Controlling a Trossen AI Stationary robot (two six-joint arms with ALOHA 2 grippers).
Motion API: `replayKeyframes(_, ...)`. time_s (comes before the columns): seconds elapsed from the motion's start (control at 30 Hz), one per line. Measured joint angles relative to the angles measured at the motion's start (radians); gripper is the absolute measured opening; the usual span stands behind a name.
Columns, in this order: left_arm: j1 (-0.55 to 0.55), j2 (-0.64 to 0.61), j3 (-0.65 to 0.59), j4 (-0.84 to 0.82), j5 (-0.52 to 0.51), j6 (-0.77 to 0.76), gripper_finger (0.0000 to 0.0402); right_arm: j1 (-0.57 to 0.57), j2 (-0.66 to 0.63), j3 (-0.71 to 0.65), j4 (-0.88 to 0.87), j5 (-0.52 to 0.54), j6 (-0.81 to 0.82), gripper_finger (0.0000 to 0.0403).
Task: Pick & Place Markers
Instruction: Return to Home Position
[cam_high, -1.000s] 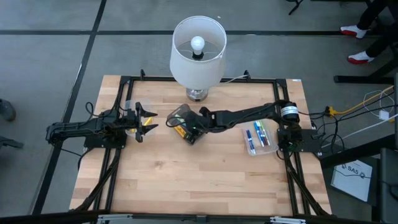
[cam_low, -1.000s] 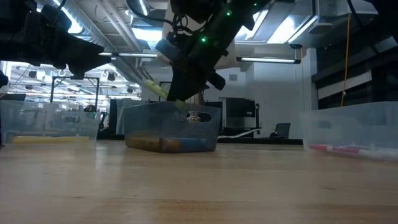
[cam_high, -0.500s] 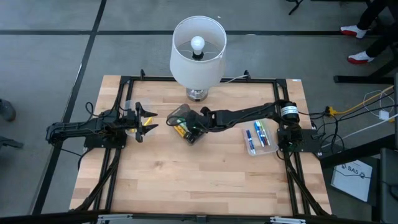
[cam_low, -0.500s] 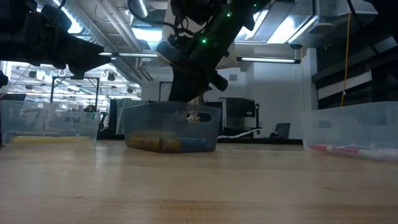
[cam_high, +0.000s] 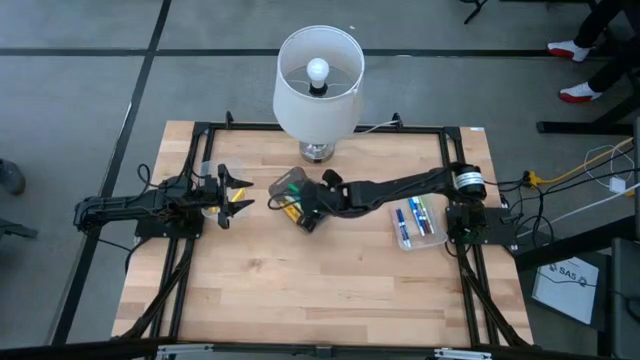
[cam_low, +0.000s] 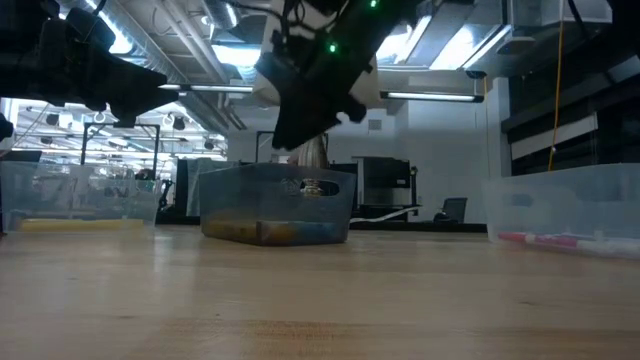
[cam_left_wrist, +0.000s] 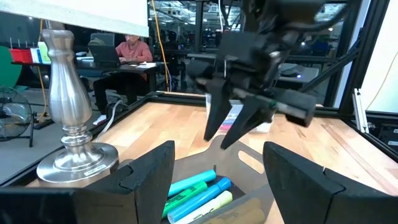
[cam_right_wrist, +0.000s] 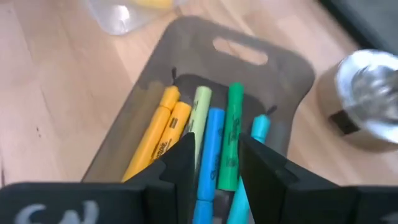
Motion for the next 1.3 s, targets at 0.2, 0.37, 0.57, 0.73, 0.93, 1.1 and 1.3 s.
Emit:
replayKeyframes(0.2,0.0,0.0,0.0,0.0,0.0,0.0,0.024,0.061,-0.043,0.0,0.02,0.09,-0.091,0.0122)
replayKeyframes(0.37,0.0,0.0,0.0,0.0,0.0,0.0,0.024,0.108,-0.061,0.0,0.036,-0.077,-0.155,0.0122)
replayKeyframes(0.57,0.0,0.0,0.0,0.0,0.0,0.0,0.024,0.155,-0.087,-0.008,-0.033,0.008,-0.073,0.0122)
replayKeyframes(0.73,0.0,0.0,0.0,0.0,0.0,0.0,0.024,0.21,-0.188,-0.137,0.046,-0.075,-0.168,0.0122)
replayKeyframes(0.93,0.0,0.0,0.0,0.0,0.0,0.0,0.0239,0.253,-0.379,-0.487,0.327,-0.097,-0.154,0.0122)
replayKeyframes(1.1,0.0,0.0,0.0,0.0,0.0,0.0,0.0239,0.252,-0.572,-0.848,0.766,-0.272,-0.172,0.0122)
replayKeyframes(1.3,0.0,0.0,0.0,0.0,0.0,0.0,0.0242,0.252,-0.711,-1.168,1.18,-0.347,-0.199,0.0122)
